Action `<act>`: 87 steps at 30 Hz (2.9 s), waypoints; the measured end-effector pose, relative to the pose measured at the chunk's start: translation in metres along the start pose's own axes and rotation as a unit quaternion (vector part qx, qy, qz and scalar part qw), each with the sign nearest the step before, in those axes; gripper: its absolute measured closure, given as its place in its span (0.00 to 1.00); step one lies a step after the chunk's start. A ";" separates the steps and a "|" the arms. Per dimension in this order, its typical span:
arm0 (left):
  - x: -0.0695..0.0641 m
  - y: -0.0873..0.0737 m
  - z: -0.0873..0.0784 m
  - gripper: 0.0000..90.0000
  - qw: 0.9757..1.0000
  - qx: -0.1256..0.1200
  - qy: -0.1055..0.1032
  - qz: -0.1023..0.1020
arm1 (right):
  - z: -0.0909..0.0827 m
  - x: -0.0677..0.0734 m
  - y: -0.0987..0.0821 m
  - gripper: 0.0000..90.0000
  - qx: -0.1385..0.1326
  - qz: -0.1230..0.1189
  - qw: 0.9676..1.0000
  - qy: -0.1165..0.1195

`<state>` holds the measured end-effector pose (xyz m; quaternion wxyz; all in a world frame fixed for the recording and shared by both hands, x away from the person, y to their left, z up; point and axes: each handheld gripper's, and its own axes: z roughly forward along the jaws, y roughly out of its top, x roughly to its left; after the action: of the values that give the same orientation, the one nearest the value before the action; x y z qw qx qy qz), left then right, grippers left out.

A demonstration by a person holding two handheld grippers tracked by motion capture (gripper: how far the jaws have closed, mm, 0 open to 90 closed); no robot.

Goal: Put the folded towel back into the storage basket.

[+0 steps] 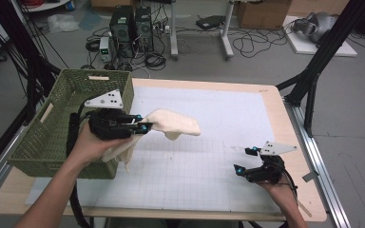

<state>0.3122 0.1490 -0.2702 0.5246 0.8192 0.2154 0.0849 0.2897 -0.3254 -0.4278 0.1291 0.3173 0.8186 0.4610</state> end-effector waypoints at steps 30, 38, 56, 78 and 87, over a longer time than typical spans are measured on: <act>0.020 -0.002 -0.054 0.88 0.998 -0.033 0.057 -0.019 | 0.004 -0.001 0.000 0.17 0.007 -0.003 1.000 0.003; 0.028 -0.005 -0.066 0.88 0.996 -0.036 0.073 -0.025 | 0.004 -0.001 0.000 0.17 0.009 -0.003 1.000 0.004; 0.047 -0.025 -0.095 0.88 0.990 -0.040 0.120 -0.055 | 0.007 -0.002 0.000 0.17 0.013 -0.005 1.000 0.005; 0.069 -0.049 -0.106 0.87 0.982 -0.040 0.163 -0.087 | 0.010 -0.004 -0.002 0.17 0.016 -0.002 1.000 0.008; 0.075 -0.059 -0.113 0.87 0.978 -0.047 0.181 -0.097 | 0.012 -0.003 -0.002 0.17 0.022 -0.006 1.000 0.010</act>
<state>0.3224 0.2958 -0.2802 0.5203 0.7402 0.3810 0.1903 0.2972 -0.3203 -0.4357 0.1166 0.3109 0.8316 0.4453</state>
